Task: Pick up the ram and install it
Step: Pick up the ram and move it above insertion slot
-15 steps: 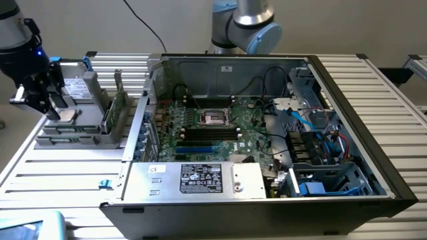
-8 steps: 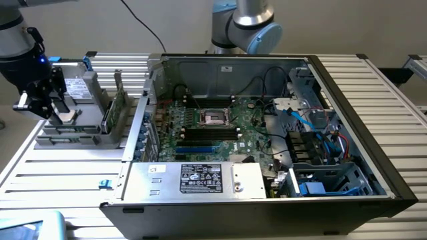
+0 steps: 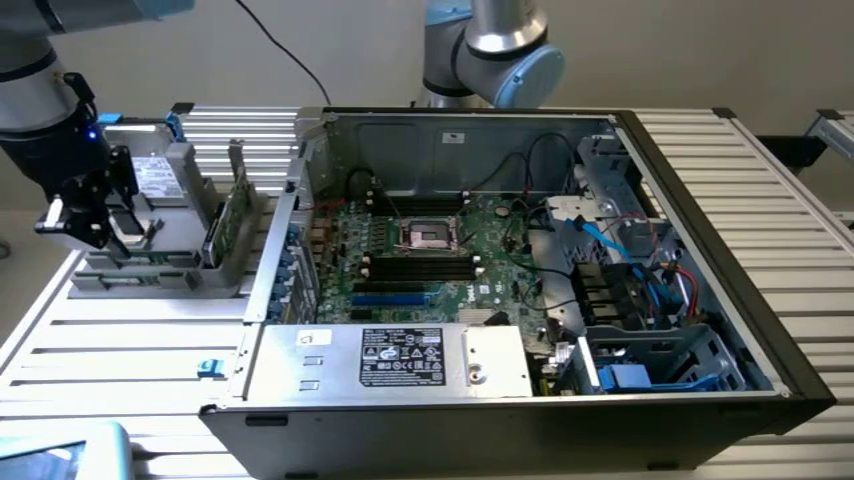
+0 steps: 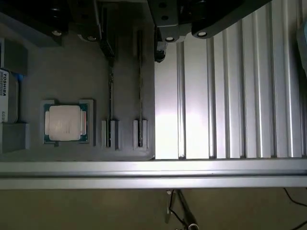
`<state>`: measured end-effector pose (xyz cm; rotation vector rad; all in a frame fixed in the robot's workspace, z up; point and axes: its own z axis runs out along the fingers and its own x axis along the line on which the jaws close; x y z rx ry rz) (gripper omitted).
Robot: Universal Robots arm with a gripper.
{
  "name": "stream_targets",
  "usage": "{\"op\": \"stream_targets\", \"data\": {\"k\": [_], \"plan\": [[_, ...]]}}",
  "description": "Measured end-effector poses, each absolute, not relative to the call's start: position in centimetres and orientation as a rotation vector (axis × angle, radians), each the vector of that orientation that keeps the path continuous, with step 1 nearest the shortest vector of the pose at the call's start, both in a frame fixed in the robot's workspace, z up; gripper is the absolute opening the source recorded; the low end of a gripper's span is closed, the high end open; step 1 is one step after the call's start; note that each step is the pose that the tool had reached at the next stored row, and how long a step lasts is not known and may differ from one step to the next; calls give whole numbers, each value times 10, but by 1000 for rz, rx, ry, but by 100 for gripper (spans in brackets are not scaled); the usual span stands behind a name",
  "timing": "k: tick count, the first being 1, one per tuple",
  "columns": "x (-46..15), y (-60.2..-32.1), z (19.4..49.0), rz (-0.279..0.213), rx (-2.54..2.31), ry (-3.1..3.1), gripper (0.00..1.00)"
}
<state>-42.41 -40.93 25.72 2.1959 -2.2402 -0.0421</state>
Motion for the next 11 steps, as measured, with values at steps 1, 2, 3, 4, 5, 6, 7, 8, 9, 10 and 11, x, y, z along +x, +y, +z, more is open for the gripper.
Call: {"op": "stream_targets", "data": {"k": [1, 2, 3, 4, 5, 6, 7, 8, 9, 10, 11], "plan": [[-424, -409, 255, -42, 2196, -2241, 45], [-424, -409, 253, -42, 2195, -2241, 45], [-424, -409, 252, -42, 2195, -2242, 45], [-424, -409, 250, -42, 2194, -2242, 45], [-424, -409, 248, -42, 2194, -2243, 45], [-424, -409, 246, -42, 2193, -2243, 45], [-424, -409, 244, -42, 2192, -2244, 45], [-424, -409, 243, -42, 2192, -2244, 45], [-424, -409, 241, -42, 2191, -2245, 45], [-424, -409, 239, -42, 2191, -2246, 45], [-424, -409, 237, -42, 2190, -2246, 45]]}}
